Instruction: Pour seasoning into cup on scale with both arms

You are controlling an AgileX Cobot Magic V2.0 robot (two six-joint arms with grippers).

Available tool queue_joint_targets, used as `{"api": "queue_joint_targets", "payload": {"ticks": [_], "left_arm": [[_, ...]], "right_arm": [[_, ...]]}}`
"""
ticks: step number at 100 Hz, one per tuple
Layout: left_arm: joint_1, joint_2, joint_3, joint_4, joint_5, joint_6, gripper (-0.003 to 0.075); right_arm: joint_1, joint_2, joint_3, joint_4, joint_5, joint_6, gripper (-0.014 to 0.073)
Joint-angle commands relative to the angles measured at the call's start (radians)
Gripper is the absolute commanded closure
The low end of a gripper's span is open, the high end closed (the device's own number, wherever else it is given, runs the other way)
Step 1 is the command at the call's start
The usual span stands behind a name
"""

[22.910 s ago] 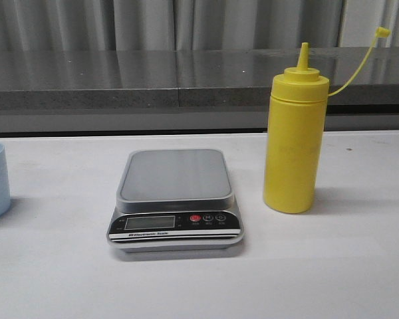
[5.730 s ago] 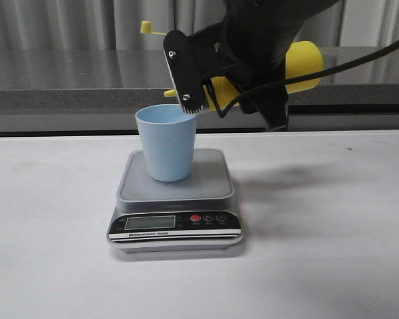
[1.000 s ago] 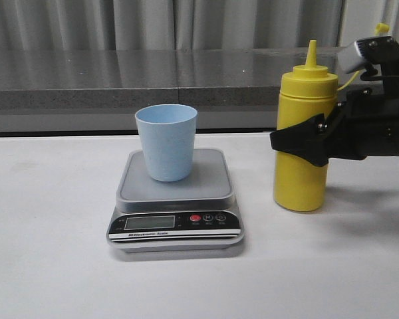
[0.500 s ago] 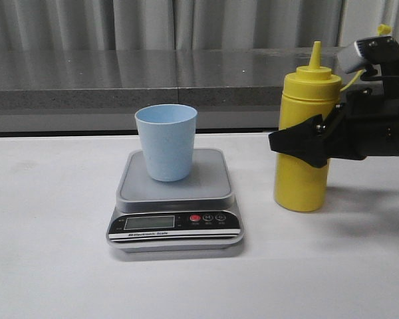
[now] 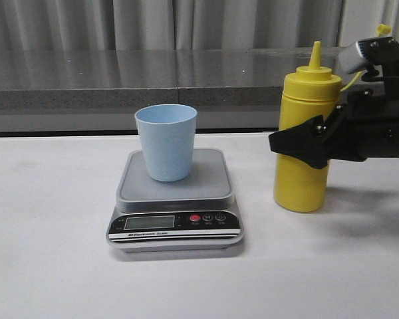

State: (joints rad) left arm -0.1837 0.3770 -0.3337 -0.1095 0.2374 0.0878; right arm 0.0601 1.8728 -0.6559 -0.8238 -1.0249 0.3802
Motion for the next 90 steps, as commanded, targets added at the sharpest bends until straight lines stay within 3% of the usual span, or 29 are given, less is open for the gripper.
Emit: {"api": "queue_joint_targets", "payload": {"ticks": [1, 56, 90], "left_arm": [[0.004, 0.005, -0.029, -0.004, -0.083, 0.001, 0.0738], [0.004, 0.005, -0.029, -0.004, -0.083, 0.001, 0.0738], [0.004, 0.005, -0.029, -0.004, -0.083, 0.001, 0.0738]], "right_arm": [[-0.006, -0.041, -0.003, 0.024, -0.089, -0.009, 0.0030], [-0.007, -0.041, 0.018, 0.048, -0.118, -0.009, 0.0030], [-0.007, -0.041, 0.020, 0.048, -0.117, -0.009, -0.0022]]}}
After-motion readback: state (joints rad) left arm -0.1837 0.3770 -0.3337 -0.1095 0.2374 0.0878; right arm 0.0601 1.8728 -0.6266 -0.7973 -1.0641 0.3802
